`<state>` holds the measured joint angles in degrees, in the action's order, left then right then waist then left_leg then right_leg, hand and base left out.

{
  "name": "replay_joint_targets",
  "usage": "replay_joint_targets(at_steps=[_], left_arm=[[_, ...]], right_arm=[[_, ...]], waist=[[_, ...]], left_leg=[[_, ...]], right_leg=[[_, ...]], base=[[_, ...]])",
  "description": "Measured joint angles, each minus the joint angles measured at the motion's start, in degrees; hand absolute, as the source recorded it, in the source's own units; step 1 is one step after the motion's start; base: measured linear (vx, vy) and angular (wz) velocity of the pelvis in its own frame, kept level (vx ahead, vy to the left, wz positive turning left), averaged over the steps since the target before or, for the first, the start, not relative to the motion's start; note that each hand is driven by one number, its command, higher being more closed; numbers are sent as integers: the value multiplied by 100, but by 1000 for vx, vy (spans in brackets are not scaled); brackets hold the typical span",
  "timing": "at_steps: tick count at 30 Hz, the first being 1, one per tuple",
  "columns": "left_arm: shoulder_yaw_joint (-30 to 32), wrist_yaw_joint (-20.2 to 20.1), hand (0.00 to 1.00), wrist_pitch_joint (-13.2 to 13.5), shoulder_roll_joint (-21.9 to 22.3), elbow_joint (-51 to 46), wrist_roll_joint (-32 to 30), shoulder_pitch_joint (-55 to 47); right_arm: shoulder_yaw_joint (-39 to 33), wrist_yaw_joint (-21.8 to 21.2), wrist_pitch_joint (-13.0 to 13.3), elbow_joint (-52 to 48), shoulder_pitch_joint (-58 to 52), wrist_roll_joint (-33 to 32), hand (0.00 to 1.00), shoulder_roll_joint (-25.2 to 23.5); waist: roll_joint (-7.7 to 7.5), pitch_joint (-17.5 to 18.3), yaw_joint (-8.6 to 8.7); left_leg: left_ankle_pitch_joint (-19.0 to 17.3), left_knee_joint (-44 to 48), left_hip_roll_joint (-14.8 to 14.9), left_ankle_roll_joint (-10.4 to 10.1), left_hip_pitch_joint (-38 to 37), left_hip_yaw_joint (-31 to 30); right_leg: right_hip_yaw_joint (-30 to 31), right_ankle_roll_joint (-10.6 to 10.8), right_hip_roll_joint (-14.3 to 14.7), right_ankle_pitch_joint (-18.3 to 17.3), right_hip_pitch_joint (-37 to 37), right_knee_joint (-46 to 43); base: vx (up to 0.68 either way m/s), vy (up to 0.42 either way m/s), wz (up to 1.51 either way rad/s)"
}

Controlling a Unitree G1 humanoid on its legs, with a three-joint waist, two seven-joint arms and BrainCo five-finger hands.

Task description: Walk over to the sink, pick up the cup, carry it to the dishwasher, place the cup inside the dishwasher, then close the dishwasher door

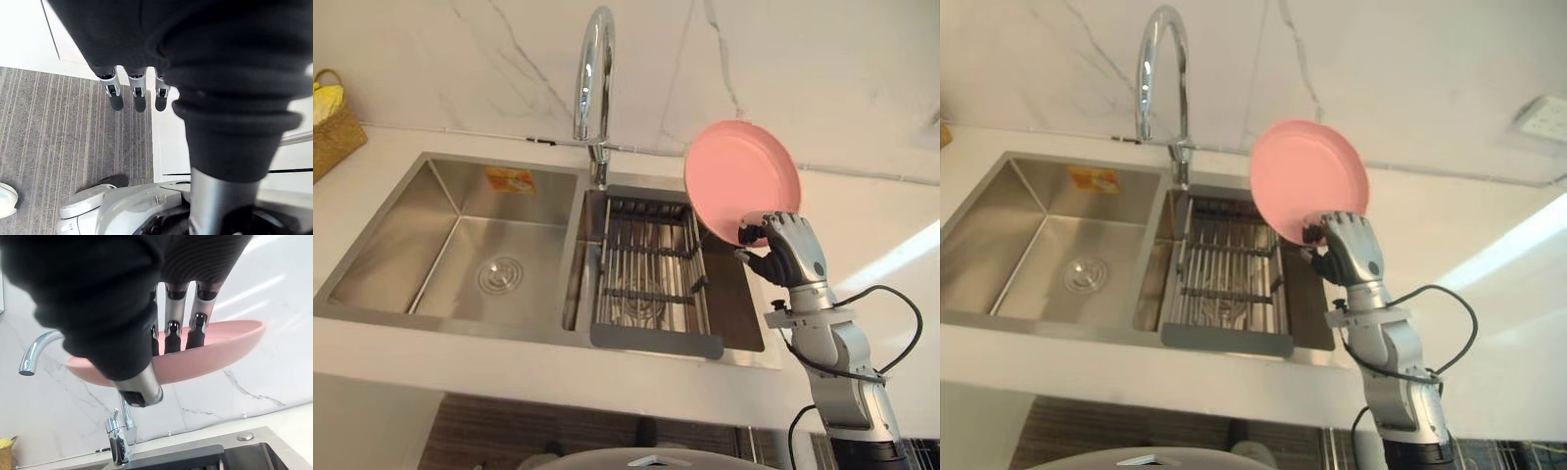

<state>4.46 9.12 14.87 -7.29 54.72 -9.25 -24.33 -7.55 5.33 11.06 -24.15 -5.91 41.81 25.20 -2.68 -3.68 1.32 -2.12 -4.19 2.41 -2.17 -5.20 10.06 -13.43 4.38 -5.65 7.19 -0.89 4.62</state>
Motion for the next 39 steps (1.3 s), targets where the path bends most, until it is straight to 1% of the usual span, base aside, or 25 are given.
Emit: replay_joint_targets(at_steps=[5, 9, 11, 12, 13, 15, 16, 18, 20, 21, 22, 23, 24, 25, 27, 29, 30, 31, 32, 34, 35, 36, 37, 38, 39], left_arm=[[1, 24, 0, -4, 15, 0, 0, 3], [19, 35, 0, -5, 17, -13, -115, 17], [83, 36, 0, 14, 61, -17, -112, 23], [220, 50, 0, 8, 184, -12, -108, 39], [204, 58, 0, 6, 238, -13, -111, 112], [181, 18, 0, -18, 290, -19, -113, 248], [125, -67, 0, -151, 313, -12, -128, 336], [94, -196, 0, -288, 275, -10, -132, 444], [-19, -419, 0, -361, 59, -20, -114, 487], [-27, -467, 0, -375, 31, -31, -111, 491], [-20, -493, 0, -431, 20, -66, -101, 491], [-18, -503, 0, -497, 47, -75, -98, 496], [-14, -497, 0, -513, 71, -76, -90, 501], [18, -486, 0, -507, 119, -68, -44, 512], [41, -534, 0, -415, 28, -91, 20, 437], [73, -556, 0, -342, 0, -143, 15, 383], [180, -565, 0, -298, 15, -223, 15, 306], [211, -564, 0, -259, 0, -272, 19, 240], [220, -564, 0, -233, -14, -309, 25, 206], [216, -578, 0, -230, -86, -412, 78, 138], [215, -579, 0, -230, -98, -420, 111, 124], [216, -588, 0, -228, -130, -474, 129, 73], [220, -615, 0, -226, -195, -552, 126, 4], [224, -636, 0, -223, -244, -604, 121, -36], [234, -656, 0, -236, -265, -590, 115, -65]], right_arm=[[-71, -164, 3, 0, -1, -221, 100, 0], [-359, -285, 34, -12, -18, -430, 100, 2], [-433, -283, 30, 12, -20, -435, 100, 22], [-453, -277, 29, 11, 9, -443, 100, 55], [-449, -274, 24, 11, 58, -507, 100, 163], [-447, -261, -31, 21, 188, -569, 100, 372], [-529, -216, -126, 40, 337, -598, 100, 508], [-777, -148, -232, 90, 425, -598, 100, 459], [-1042, -121, -412, 287, 446, -678, 100, 434], [-1096, -122, -464, 294, 443, -723, 100, 428], [-1149, -130, -521, 265, 446, -851, 100, 426], [-1157, -160, -533, 263, 447, -892, 100, 421], [-1149, -189, -535, 265, 445, -894, 100, 415], [-1078, -287, -529, 265, 471, -896, 100, 394], [-1025, -388, -501, 265, 474, -900, 100, 355], [-998, -393, -499, 264, 479, -899, 100, 292], [-894, -393, -499, 265, 559, -891, 100, 186], [-783, -403, -494, 267, 606, -891, 100, 147], [-705, -405, -494, 267, 644, -889, 100, 120], [-415, -513, -504, 321, 776, -871, 100, 88], [-346, -553, -498, 408, 847, -870, 100, 64], [-234, -616, -522, 588, 982, -858, 100, 14], [-132, -661, -531, 788, 1129, -856, 100, 11], [-102, -686, -542, 836, 1193, -856, 100, 11], [-75, -773, -552, 946, 1308, -868, 100, 55]], waist=[[16, 8, 20], [22, 26, 48], [49, 9, 22], [100, -15, 25], [210, -29, 13], [330, -42, 23], [438, -77, 86], [451, -164, 124], [272, -342, 240], [252, -348, 247], [187, -364, 249], [230, -370, 252], [276, -366, 252], [380, -349, 219], [275, -367, 205], [314, -368, 112], [260, -325, 33], [271, -301, -1], [214, -266, -29], [129, -230, -124], [135, -235, -136], [112, -229, -169], [33, -223, -271], [-44, -227, -344], [-48, -235, -403]], left_leg=[[9, -3, 5, 11, -44, 13], [-99, 25, 3, 17, -116, 53], [-474, 794, 82, 35, 21, 125], [-895, 1621, 218, 18, 236, 114], [-1160, 2405, 317, -19, 493, -81], [-1315, 2714, 314, -70, 608, -412], [-1428, 2519, 264, -70, 494, -523], [-1459, 2188, 166, 18, 320, -527], [-1376, 2082, -50, 148, 259, -311], [-1384, 2100, -90, 179, 278, -228], [-1382, 2148, -136, 257, 302, -42], [-1293, 2092, -92, 372, 300, 128], [-1226, 2038, -21, 426, 307, 217], [-1107, 1880, 150, 453, 307, 439], [-1013, 1779, 340, 408, 264, 618], [-946, 1735, 608, 335, 214, 843], [-888, 1700, 789, 265, 150, 1085], [-853, 1701, 880, 206, 180, 1241], [-833, 1718, 939, 173, 215, 1348], [-730, 1840, 1240, -9, 302, 1698], [-705, 1932, 1355, -63, 349, 1736], [-678, 2114, 1553, -122, 436, 1816], [-654, 2327, 1741, -275, 507, 1838], [-647, 2426, 1809, -361, 527, 1850], [-658, 2496, 1985, -644, 533, 1842]], right_leg=[[6, 0, 7, -1, 35, 0], [35, -5, 9, -51, 110, -2], [204, -44, 49, -215, 147, -114], [333, -51, 116, -308, 169, -208], [495, -64, 189, -324, 171, -343], [679, -32, 217, -299, 59, -565], [891, -31, 230, -303, -160, -778], [1129, -30, 192, -303, -461, -1055], [1359, 34, 68, -241, -621, -1229], [1374, 30, 35, -214, -625, -1181], [1412, -140, -37, -160, -637, -986], [1062, -582, -89, -499, -632, -816], [797, -705, -103, -826, -631, -777], [541, -619, -124, -915, -743, -1123], [320, -647, -232, -930, -778, -2044], [201, -676, -377, -1125, -609, -2750], [74, -678, -663, -1252, -486, -3215], [31, -686, -868, -1251, -468, -3428], [36, -707, -1009, -1237, -469, -3554], [44, -974, -1413, -966, -449, -3774], [16, -957, -1458, -885, -425, -3748], [-94, -909, -1504, -725, -360, -3526], [-338, -867, -1486, -317, -219, -2963], [-408, -844, -1462, 123, -158, -2648], [-490, -302, -1269, -325, -16, -2423]], base=[[-6, -3, 0], [-1, -3, -3], [14, -16, -33], [-19, -1, -64], [-12, 8, -70], [-3, 45, -75], [-23, 117, -84], [-57, 122, -66], [-170, 104, -51], [-208, 108, -55], [-230, 145, -62], [-194, 129, -64], [-207, 136, -70], [-169, 77, -71], [-163, 50, -67], [-86, -18, -73], [-49, -77, -96], [-33, -106, -103], [-24, -182, -97], [-43, -316, -101], [-41, -371, -87], [-71, -568, -89], [-60, -412, -92], [-82, -569, -90], [-65, -463, -80]])
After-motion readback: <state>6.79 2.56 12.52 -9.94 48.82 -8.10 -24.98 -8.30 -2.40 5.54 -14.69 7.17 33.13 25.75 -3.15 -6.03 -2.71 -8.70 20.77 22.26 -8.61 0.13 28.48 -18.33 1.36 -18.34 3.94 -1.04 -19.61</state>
